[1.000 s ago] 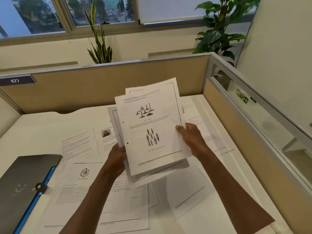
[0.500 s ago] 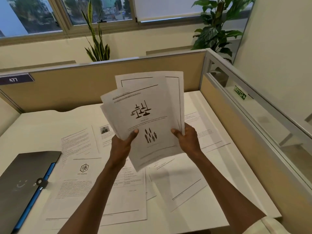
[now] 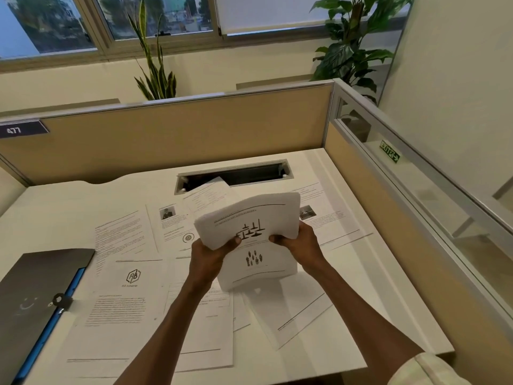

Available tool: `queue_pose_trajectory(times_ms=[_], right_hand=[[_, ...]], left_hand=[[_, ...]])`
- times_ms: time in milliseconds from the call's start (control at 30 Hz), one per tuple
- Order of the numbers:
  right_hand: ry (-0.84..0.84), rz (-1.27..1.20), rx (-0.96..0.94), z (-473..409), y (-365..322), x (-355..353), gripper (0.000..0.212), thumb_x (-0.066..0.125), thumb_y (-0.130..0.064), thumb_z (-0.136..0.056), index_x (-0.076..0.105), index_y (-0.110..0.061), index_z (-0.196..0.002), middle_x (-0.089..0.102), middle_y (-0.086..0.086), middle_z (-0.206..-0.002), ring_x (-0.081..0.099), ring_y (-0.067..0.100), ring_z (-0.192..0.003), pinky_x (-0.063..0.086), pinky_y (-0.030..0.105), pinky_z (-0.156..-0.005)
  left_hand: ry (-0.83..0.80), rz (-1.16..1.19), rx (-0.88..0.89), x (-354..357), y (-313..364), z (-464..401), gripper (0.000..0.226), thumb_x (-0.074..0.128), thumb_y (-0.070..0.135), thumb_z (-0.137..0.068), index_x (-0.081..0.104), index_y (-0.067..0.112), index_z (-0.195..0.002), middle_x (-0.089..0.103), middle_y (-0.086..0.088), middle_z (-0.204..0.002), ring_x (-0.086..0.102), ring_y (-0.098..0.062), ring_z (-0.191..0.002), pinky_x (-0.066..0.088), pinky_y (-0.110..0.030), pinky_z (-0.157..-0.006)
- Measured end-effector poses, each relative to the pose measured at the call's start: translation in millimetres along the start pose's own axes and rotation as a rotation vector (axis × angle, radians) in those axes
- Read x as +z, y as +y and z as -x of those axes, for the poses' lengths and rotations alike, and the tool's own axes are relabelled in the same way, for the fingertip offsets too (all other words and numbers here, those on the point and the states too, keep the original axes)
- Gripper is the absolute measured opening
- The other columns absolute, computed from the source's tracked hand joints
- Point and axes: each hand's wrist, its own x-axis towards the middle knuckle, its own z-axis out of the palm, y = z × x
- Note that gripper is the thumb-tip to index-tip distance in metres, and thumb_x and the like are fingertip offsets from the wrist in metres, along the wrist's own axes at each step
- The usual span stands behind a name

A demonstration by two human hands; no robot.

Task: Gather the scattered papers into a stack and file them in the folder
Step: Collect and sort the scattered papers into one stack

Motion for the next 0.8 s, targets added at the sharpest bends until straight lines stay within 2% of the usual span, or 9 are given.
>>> queue_pose_trajectory(times_ms=[100, 200, 300, 367, 467, 567, 667, 800], right_hand=[[-0.012, 0.021, -0.004, -1.4, 6.0, -0.3, 0.040, 0.081, -0.010, -0.074, 0.065, -0.012, -0.110, 0.072, 0.008, -0.105, 0.069, 0.026, -0.093, 0.060, 0.040, -0.077], [-0.057, 0.112, -0.014, -8.2, 16.7, -4.6, 0.038, 0.074, -0.002, -0.078, 0.062, -0.015, -0.111, 0.070, 0.005, -0.105, 0.067, 0.024, -0.098, 0.058, 0.027, -0.072], [-0.001, 0.358, -0.038, -15.3, 37.7, -13.3, 0.038, 0.065, 0.005, -0.080, 0.058, -0.010, -0.114, 0.065, 0.006, -0.109, 0.060, 0.024, -0.101, 0.053, 0.031, -0.084], [0.086, 0.557, -0.021, -18.2, 57.6, -22.7, 0.040, 0.064, 0.005, -0.078, 0.056, -0.008, -0.115, 0.060, 0.011, -0.111, 0.056, 0.028, -0.104, 0.047, 0.030, -0.085], [0.103, 0.811, 0.197, -17.5, 83.3, -34.0, 0.051, 0.067, -0.016, -0.084, 0.044, -0.006, -0.129, 0.049, 0.019, -0.127, 0.046, 0.034, -0.120, 0.044, 0.038, -0.098], [0.074, 0.972, 0.336, -11.4, 96.2, -34.3, 0.072, 0.072, -0.036, -0.081, 0.035, -0.006, -0.135, 0.042, 0.017, -0.133, 0.039, 0.034, -0.126, 0.042, 0.043, -0.100], [0.082, 1.044, 0.326, -11.6, 102.0, -32.0, 0.078, 0.075, -0.039, -0.078, 0.034, -0.006, -0.136, 0.043, 0.015, -0.133, 0.041, 0.034, -0.126, 0.042, 0.045, -0.099], [0.063, 1.021, 0.359, -19.9, 100.1, -31.5, 0.066, 0.078, -0.032, -0.075, 0.042, -0.006, -0.124, 0.053, 0.014, -0.125, 0.050, 0.033, -0.119, 0.046, 0.044, -0.094]], left_hand=[[0.012, -0.025, -0.032, 3.9, -8.3, 2.4, 0.042, 0.087, 0.033, -0.065, 0.072, 0.045, -0.103, 0.077, 0.006, -0.105, 0.075, -0.017, -0.091, 0.062, -0.041, -0.070], [0.024, -0.077, -0.022, 6.6, -14.7, 4.4, 0.029, 0.079, 0.025, -0.079, 0.071, 0.046, -0.098, 0.078, 0.008, -0.101, 0.075, -0.020, -0.090, 0.062, -0.045, -0.073], [0.073, -0.130, -0.027, 8.6, -14.8, 2.9, 0.023, 0.071, 0.019, -0.089, 0.067, 0.039, -0.101, 0.077, 0.004, -0.098, 0.075, -0.023, -0.088, 0.061, -0.053, -0.077], [0.097, -0.161, -0.023, 8.9, -10.9, 0.0, 0.021, 0.068, 0.019, -0.091, 0.064, 0.035, -0.103, 0.075, -0.001, -0.103, 0.074, -0.027, -0.089, 0.059, -0.056, -0.078], [0.119, -0.153, -0.001, 4.8, -3.2, -5.8, 0.021, 0.066, 0.017, -0.093, 0.063, 0.028, -0.110, 0.074, -0.005, -0.107, 0.073, -0.028, -0.090, 0.059, -0.057, -0.078], [0.147, -0.133, 0.003, -4.1, 2.6, -12.1, 0.026, 0.066, 0.018, -0.093, 0.063, 0.019, -0.119, 0.074, -0.004, -0.108, 0.073, -0.028, -0.090, 0.059, -0.057, -0.079], [0.174, -0.105, 0.026, -12.7, 7.4, -17.8, 0.022, 0.066, 0.018, -0.093, 0.065, 0.024, -0.114, 0.076, 0.005, -0.104, 0.075, -0.020, -0.086, 0.061, -0.051, -0.076], [0.208, -0.091, 0.049, -18.8, 12.4, -23.6, 0.022, 0.066, 0.021, -0.093, 0.065, 0.035, -0.109, 0.076, 0.012, -0.101, 0.075, -0.013, -0.086, 0.061, -0.041, -0.070]])
